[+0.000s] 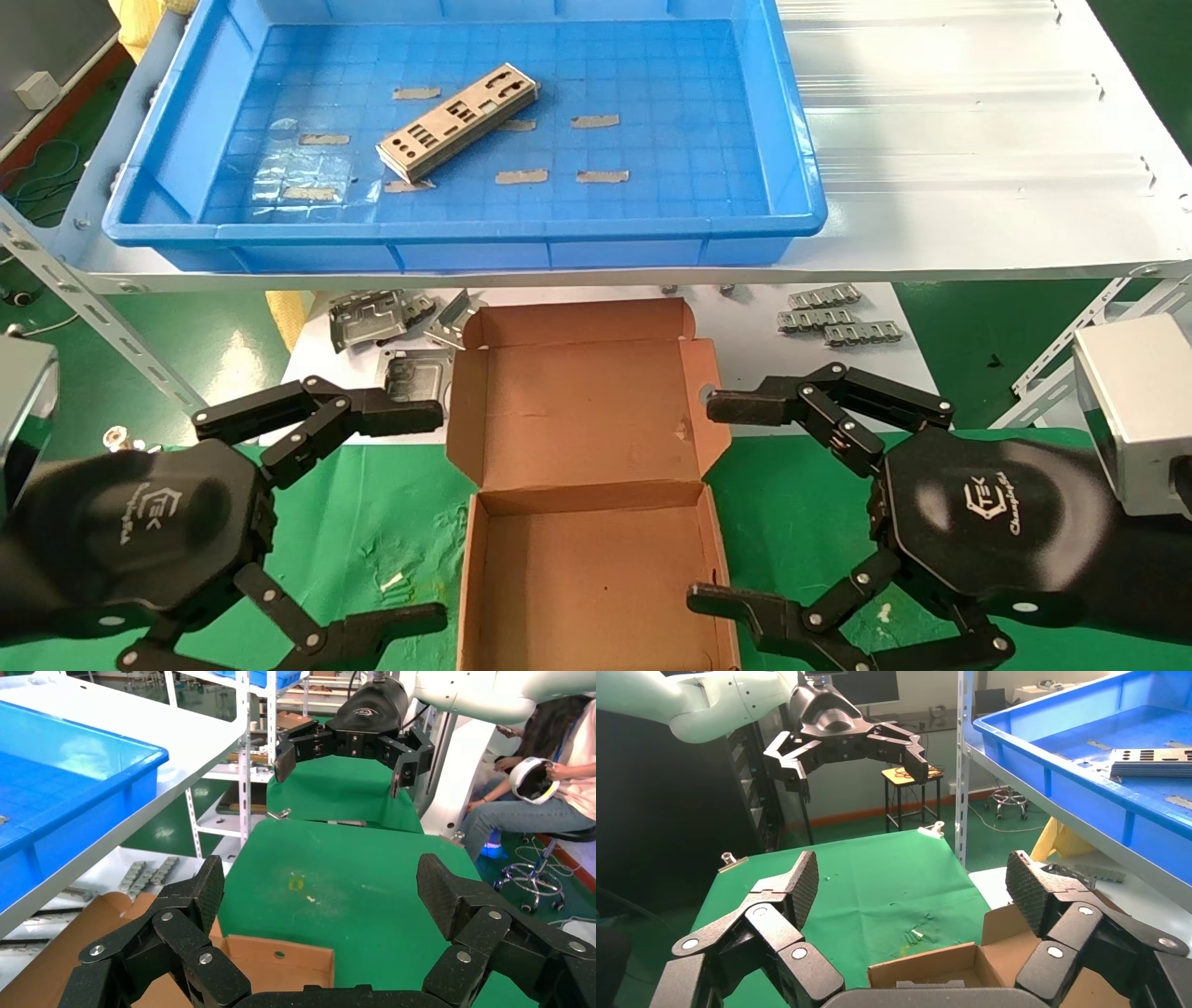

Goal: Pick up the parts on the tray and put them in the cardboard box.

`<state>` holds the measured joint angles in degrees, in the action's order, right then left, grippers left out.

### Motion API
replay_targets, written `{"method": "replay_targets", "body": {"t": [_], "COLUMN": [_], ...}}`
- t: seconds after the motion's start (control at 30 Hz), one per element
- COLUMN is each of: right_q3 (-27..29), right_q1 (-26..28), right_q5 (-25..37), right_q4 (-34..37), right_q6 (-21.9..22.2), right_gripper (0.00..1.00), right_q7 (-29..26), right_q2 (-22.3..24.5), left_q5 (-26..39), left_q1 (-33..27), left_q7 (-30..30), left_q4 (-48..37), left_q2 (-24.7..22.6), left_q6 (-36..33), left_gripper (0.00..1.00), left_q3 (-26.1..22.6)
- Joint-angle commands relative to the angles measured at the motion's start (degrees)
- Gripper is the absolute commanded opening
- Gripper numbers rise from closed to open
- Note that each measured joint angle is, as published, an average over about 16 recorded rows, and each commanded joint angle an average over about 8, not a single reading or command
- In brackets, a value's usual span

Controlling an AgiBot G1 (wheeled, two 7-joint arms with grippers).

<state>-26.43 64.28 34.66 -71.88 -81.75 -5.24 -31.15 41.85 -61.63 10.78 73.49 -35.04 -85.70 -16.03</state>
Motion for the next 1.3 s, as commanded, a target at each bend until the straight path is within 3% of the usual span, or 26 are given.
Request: {"method": "replay_targets", "body": {"t": [0.03, 1.3], "right_q3": [0.0, 0.0], "right_q1": [0.0, 0.0], "right_q5": [0.0, 0.0], "right_q4": [0.0, 0.0], "right_q6": [0.0, 0.0], "right_gripper": [0.00, 0.00], "right_q7": [0.0, 0.0], "right_q2": [0.0, 0.0], "left_q5": [0.0, -0.3], "left_q1": [0.0, -0.1], "left_q7": [0.0, 0.0], "left_q4": [0.0, -0.1], "left_q2": [0.0, -0.2], "left_q6": [0.0, 0.1], "left_gripper": [1.00, 1.00], "left_q3": [0.0, 0.1]}}
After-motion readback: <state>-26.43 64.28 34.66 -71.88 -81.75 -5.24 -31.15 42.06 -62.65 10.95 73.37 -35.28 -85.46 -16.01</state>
